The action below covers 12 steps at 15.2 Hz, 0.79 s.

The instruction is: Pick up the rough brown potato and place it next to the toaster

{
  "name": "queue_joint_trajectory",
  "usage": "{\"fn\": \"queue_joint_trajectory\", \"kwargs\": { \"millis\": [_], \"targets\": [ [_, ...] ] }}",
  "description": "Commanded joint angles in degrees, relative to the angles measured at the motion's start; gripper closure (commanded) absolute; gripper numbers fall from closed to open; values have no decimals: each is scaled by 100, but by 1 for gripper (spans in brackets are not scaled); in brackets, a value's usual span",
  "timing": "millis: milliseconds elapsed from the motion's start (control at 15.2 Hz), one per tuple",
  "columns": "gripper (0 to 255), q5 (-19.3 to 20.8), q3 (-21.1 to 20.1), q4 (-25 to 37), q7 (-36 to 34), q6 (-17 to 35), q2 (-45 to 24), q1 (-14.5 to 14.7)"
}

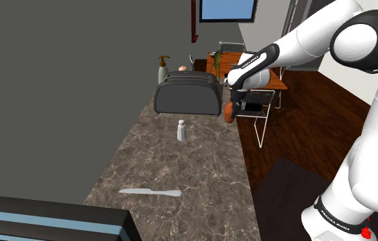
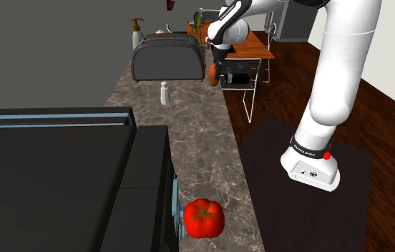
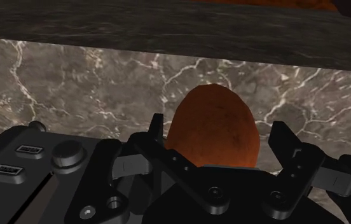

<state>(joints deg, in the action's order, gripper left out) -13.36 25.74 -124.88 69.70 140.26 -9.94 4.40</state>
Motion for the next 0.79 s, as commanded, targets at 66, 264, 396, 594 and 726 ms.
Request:
{"fn": "queue_joint_trajectory", "kwargs": {
  "millis": [66, 264, 396, 594, 726],
  "targets": [
    [0, 257, 76, 43, -170, -330, 296, 42],
    [0, 463, 116, 114, -311, -621, 555, 62],
    [0, 463, 115, 114, -311, -621, 555, 61],
    [0, 463, 115, 114, -311, -621, 555, 61],
    [0, 463, 115, 114, -311, -621, 555, 61]
  ]
}}
